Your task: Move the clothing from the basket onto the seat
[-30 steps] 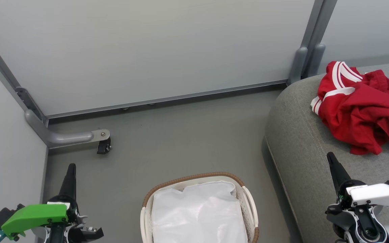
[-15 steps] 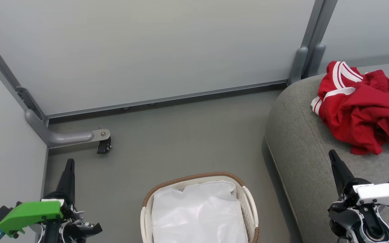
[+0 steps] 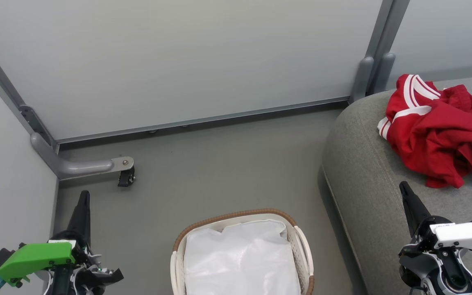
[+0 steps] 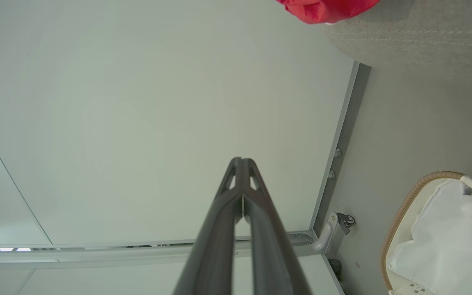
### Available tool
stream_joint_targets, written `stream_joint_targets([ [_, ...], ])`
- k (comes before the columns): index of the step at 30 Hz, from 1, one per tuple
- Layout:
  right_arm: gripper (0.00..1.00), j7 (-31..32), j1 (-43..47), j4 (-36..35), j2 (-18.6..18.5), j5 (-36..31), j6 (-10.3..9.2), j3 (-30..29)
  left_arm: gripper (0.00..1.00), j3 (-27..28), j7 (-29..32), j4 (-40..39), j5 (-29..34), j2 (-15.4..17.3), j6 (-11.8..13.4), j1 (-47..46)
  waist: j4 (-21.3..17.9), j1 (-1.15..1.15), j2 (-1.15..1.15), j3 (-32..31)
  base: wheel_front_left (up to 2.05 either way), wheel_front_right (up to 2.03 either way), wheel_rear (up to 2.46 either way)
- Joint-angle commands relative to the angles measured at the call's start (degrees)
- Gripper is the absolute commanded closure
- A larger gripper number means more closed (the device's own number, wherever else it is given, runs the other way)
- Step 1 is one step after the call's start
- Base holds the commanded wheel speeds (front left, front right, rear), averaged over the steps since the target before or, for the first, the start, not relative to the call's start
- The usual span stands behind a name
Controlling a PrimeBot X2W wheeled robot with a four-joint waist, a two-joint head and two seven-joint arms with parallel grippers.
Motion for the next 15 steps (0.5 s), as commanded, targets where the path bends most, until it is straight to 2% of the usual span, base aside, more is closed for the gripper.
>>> stream_joint_targets([
  [1, 1.0, 0.09, 0.59, -0.23, -0.34, 0.19, 0.02, -0.13, 1.0, 0.16, 0.17, -0.08, -0.11, 0.39, -0.18, -0.51, 0.0, 0.0, 0.0, 0.0, 0.0, 0.0, 0.0],
  [15, 1.0, 0.08, 0.59, -0.22, -0.34, 0.19, 0.02, -0.12, 1.0, 0.19, 0.21, -0.08, -0.07, 0.35, -0.18, -0.52, 0.0, 0.0, 0.0, 0.0, 0.0, 0.0, 0.0],
])
